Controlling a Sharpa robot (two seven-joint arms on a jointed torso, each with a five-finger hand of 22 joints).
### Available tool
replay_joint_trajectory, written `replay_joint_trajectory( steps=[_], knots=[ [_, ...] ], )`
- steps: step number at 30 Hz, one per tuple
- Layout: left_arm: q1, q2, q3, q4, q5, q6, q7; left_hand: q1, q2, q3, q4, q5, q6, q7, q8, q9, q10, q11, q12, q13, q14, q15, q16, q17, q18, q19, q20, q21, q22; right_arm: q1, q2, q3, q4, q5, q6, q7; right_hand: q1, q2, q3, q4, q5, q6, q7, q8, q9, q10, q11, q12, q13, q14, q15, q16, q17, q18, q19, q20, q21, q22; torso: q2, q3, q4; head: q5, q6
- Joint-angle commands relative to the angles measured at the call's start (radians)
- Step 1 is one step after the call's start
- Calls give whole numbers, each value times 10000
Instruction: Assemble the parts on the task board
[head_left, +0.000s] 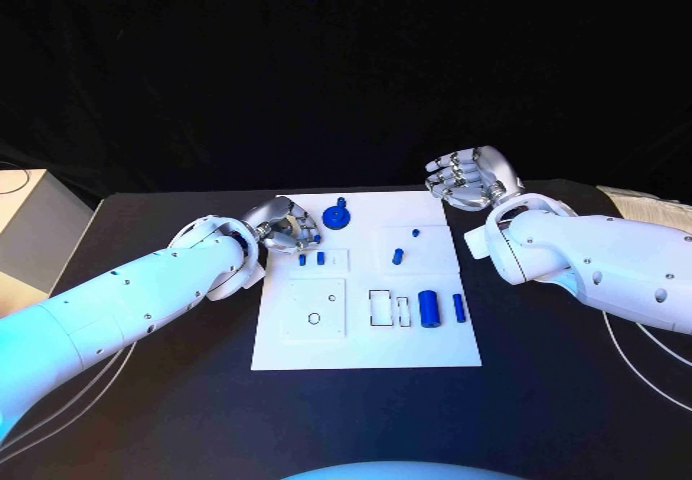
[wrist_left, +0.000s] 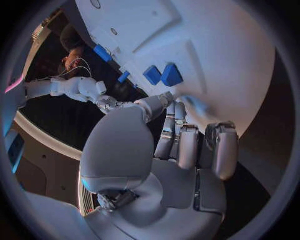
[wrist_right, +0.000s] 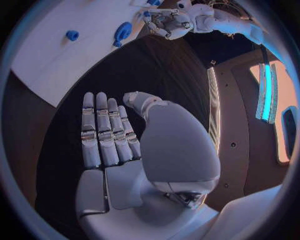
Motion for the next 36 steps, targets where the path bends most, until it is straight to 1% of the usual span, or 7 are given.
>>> replay_joint_trajectory(
  steps=[1, 6, 15, 22, 36],
  knots=[
    [-3, -1, 5, 28, 89, 15, -17, -66, -8, 27, 34, 35, -6, -3, 40, -5, 40, -67, 50, 23, 79, -1, -27, 11, -110, 596, -46, 28, 2070, -3, -1, 3, 19, -47, 83, 137, -85, -23, -5, -66, -45, 57, 1, 12, 3, -16, -76, -40, -13, 50, -8, -36, -11, 30, 58, -6, 24, -10, 1, 1, 0, 3, -9],
    [-4, -12, 5, 24, 95, 32, -32, -66, -8, 27, 34, 35, -6, -3, 40, -5, 40, -67, 50, 23, 79, -1, -27, 11, -110, 596, -46, 28, 2070, -3, -4, 3, 22, -47, 80, 137, -110, -23, -5, -71, -50, 63, 2, 4, 0, -13, -75, -50, -13, 55, -7, -45, -24, 30, 60, -3, 22, -31, -2, -1, 1, 17, -26],
    [-4, -28, 5, 14, 76, 71, -100, -66, -8, 22, 33, 34, -5, 2, 43, -1, 51, -71, 63, 33, 77, -5, -29, 1, -112, 600, -50, 31, 2074, -3, -12, 3, 25, -47, 75, 138, -110, -23, -5, -71, -50, 63, 2, 4, 0, -13, -75, -50, -13, 55, -7, -45, -24, 30, 60, -3, 22, -31, -3, 5, -7, 33, -34],
    [-4, -37, 5, 0, -75, 156, -223, -65, -11, 21, 32, 34, -6, 4, 44, 1, 54, -72, 67, 37, 77, -7, -30, -2, -108, 590, -52, 21, 2061, -3, -26, 3, 32, -47, 69, 139, -110, -23, -5, -71, -50, 63, 2, 4, 0, -13, -75, -50, -13, 55, -7, -45, -24, 30, 60, -3, 22, -31, -5, 7, -1, 43, -50],
    [-3, -35, 5, 0, -193, 202, -350, -67, -13, 16, 31, 34, -5, 11, 46, 5, 62, -75, 79, 45, 73, -10, -33, -17, -104, 583, -56, 13, 2051, -3, -29, 3, 36, -47, 68, 143, -110, -23, -5, -71, -50, 63, 2, 4, 0, -13, -75, -50, -13, 55, -7, -45, -24, 30, 60, -3, 22, -31, -3, 5, -5, 52, -48]
  ],
)
